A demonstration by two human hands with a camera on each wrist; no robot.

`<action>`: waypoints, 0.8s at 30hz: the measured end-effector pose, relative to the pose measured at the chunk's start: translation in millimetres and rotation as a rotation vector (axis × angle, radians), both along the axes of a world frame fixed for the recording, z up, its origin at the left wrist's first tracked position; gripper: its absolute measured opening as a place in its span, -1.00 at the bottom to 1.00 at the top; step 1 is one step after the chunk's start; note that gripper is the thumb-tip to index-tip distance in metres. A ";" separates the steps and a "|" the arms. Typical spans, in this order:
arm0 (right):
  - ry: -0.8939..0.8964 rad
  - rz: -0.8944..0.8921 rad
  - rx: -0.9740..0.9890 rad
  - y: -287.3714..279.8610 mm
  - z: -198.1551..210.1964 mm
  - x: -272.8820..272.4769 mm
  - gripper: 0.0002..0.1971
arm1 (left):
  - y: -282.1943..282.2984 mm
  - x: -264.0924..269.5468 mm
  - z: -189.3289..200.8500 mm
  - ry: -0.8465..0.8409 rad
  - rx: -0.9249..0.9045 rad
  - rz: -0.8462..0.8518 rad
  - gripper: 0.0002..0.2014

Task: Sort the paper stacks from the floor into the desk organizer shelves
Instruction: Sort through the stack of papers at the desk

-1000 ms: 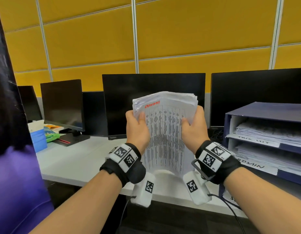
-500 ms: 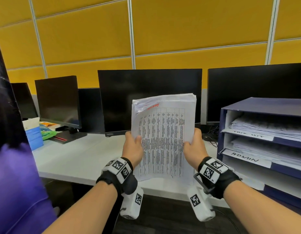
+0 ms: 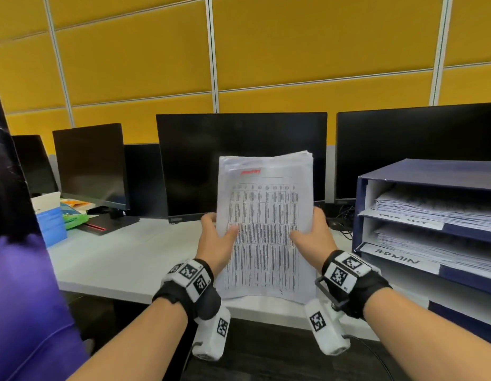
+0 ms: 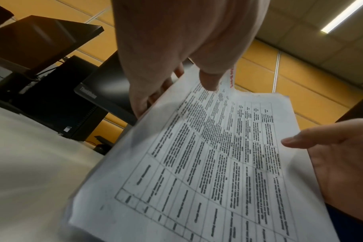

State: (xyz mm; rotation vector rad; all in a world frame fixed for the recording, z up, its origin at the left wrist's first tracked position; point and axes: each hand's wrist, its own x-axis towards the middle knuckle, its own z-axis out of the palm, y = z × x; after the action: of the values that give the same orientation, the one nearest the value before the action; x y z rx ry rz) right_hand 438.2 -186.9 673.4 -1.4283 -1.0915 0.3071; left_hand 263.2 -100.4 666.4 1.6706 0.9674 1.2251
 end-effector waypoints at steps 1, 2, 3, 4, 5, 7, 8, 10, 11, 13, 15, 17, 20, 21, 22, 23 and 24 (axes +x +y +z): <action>0.030 -0.019 0.021 -0.6 -2.7 3.2 -0.45 | 0.3 -0.7 -0.4 -0.008 0.005 -0.014 -0.62; 0.056 -0.034 0.046 -1.4 -3.6 6.3 -0.46 | 1.1 -1.1 1.0 -0.018 0.015 -0.025 -0.63; 0.073 -0.041 0.068 -1.7 -3.7 8.2 -0.48 | 1.8 -1.5 2.9 -0.031 0.024 -0.035 -0.64; 0.078 -0.042 0.082 -2.0 -3.5 8.6 -0.50 | 2.0 -1.4 4.7 -0.041 0.028 -0.042 -0.66; 0.073 -0.040 0.089 -1.9 -3.0 7.1 -0.51 | 1.6 0.3 5.9 -0.053 0.034 -0.042 -0.71; 0.049 -0.043 0.113 -1.2 -1.8 1.1 -0.54 | -1.2 5.2 4.6 -0.076 0.053 -0.015 -0.80; 0.039 -0.047 0.134 -0.1 -0.5 -1.7 -0.54 | -2.1 8.5 3.5 -0.085 0.073 0.004 -0.81; 0.024 -0.046 0.158 2.3 2.8 -5.0 -0.52 | -3.8 13.0 1.7 -0.098 0.107 0.029 -0.82; 0.014 -0.042 0.149 3.4 4.2 -4.8 -0.51 | -3.4 14.5 0.8 -0.099 0.113 0.034 -0.83; 0.009 -0.025 0.094 4.0 4.2 -2.9 -0.48 | -2.1 14.0 -2.1 -0.070 0.077 0.027 -0.83; 0.034 -0.023 0.055 2.7 2.8 1.6 -0.46 | -0.7 10.4 -3.5 -0.026 0.051 0.018 -0.80; 0.064 -0.046 0.069 0.7 4.0 7.9 -0.44 | 2.0 6.6 1.1 -0.021 0.092 0.027 -0.76; 0.077 -0.047 0.085 -0.1 8.7 12.4 -0.47 | 5.8 4.8 11.8 -0.061 0.171 0.037 -0.77; 0.075 -0.040 0.075 -0.4 8.7 12.0 -0.49 | 5.9 4.7 13.0 -0.068 0.174 0.036 -0.80; 0.070 -0.034 0.062 -0.7 7.4 11.2 -0.51 | 5.2 4.7 12.9 -0.072 0.165 0.035 -0.83; 0.061 -0.030 0.046 -1.3 5.0 10.6 -0.53 | 4.6 4.3 11.4 -0.065 0.153 0.036 -0.85; 0.048 -0.024 0.029 -1.9 1.8 10.1 -0.56 | 4.1 4.1 8.8 -0.048 0.140 0.037 -0.85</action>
State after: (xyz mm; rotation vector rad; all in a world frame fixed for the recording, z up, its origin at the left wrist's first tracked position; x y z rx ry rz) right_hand 448.4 -188.8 675.2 -1.4011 -1.0353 0.3055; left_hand 267.3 -96.3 675.2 1.7300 0.9047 1.3789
